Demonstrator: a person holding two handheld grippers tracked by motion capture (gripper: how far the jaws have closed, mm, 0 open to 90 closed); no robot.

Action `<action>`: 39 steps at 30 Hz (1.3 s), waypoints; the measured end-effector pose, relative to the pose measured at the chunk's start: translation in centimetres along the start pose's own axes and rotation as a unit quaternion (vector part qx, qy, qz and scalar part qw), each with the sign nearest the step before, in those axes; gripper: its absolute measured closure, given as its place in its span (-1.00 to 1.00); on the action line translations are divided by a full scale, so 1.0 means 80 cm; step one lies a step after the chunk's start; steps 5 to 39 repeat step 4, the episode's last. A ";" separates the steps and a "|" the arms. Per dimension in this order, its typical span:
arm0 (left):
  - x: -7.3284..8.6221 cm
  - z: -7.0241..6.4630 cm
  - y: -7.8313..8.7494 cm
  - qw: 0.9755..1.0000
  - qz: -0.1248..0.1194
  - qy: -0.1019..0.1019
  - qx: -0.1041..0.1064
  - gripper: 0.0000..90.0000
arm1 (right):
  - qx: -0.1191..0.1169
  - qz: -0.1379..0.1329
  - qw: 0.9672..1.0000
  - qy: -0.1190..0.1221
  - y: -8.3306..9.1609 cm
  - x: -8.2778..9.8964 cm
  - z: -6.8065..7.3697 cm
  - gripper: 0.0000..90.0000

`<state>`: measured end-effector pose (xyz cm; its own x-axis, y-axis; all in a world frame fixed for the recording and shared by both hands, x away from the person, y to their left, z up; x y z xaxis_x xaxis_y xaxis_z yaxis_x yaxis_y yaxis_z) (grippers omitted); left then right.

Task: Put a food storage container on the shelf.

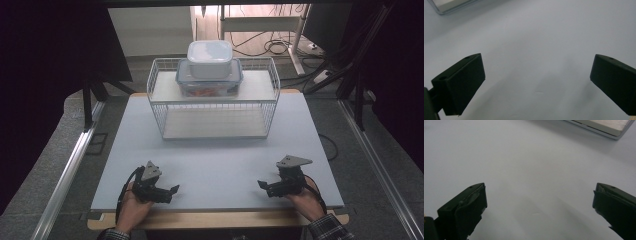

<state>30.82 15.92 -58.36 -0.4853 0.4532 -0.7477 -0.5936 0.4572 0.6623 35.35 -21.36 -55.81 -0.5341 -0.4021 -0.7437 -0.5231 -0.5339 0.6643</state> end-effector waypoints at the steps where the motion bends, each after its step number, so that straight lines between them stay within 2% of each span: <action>1: 0.000 0.000 0.000 1.000 0.001 -0.002 0.000 -1.00 | 0.000 0.000 1.000 0.001 0.000 0.000 0.000 -1.00; 39: 0.000 0.000 -0.001 1.000 0.002 -0.003 0.000 -1.00 | 0.000 0.000 1.000 0.001 0.000 0.000 0.000 -1.00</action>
Point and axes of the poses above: each handheld gripper's, and its own axes: y roughly backward along the jaws, x roughly out of its underside, z roughly to its left, the point moved 7 cm from there along -y, roughly forward along the jaws, and after that the axes turned 5 degrees about -y, right-handed, at the moved point
